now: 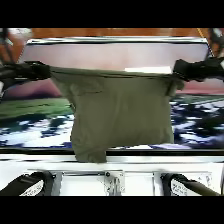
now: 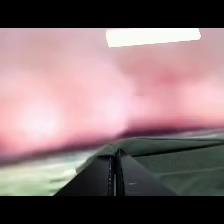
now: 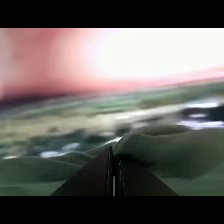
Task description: Fold the shirts.
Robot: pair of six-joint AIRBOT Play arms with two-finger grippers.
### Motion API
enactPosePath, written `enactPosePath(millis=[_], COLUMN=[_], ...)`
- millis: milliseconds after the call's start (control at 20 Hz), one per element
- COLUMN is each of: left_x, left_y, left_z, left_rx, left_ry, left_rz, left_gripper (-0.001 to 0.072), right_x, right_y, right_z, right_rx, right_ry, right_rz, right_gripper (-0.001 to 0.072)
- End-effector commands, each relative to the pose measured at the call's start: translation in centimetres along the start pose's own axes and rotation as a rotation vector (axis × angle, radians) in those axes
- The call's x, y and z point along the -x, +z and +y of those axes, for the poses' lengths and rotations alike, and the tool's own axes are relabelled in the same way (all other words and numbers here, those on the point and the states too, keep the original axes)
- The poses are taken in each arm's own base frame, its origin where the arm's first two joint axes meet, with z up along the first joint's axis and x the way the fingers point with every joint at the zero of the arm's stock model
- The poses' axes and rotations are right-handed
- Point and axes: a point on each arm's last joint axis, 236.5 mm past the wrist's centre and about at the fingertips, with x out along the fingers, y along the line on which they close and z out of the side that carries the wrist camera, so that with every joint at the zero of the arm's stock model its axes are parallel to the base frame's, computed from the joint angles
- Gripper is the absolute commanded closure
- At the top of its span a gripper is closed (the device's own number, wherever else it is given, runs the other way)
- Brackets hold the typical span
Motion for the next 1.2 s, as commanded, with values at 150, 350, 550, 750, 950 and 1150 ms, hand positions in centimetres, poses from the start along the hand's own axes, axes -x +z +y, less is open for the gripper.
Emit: enactPosePath(millis=[150,350,550,750,950,1150], left_x=[-11.8,-11.7,-5.4,0.6,1.4,-1.1], left_y=[-11.3,-14.1,-16.2,-20.7,-29.4,-33.6], left_z=[-0.7,-1.8,4.9,9.0,5.0,1.5], left_rx=[0.382,0.393,0.325,0.413,0.616,0.778], left_ry=[-0.044,-0.094,-0.033,-0.047,-0.194,-0.246], left_rz=[0.346,0.486,0.762,0.905,0.983,0.905], left_gripper=[0.0671,0.0522,0.0164,0.0136,-0.0008,-0.0007], right_x=[-12.4,-11.6,-4.1,4.4,3.5,1.6], right_y=[-5.6,-5.3,-4.2,-10.5,-14.2,-17.4], right_z=[-0.8,0.3,-6.8,-17.0,-17.4,-17.0], right_rx=[-0.186,-0.224,-0.041,-0.13,-0.439,-0.492], right_ry=[0.066,0.107,-0.07,-0.267,-0.024,0.04], right_rz=[0.236,0.244,0.264,0.533,0.492,0.53], right_gripper=[0.0644,0.0259,0.011,0.011,0.0108,0.0108])
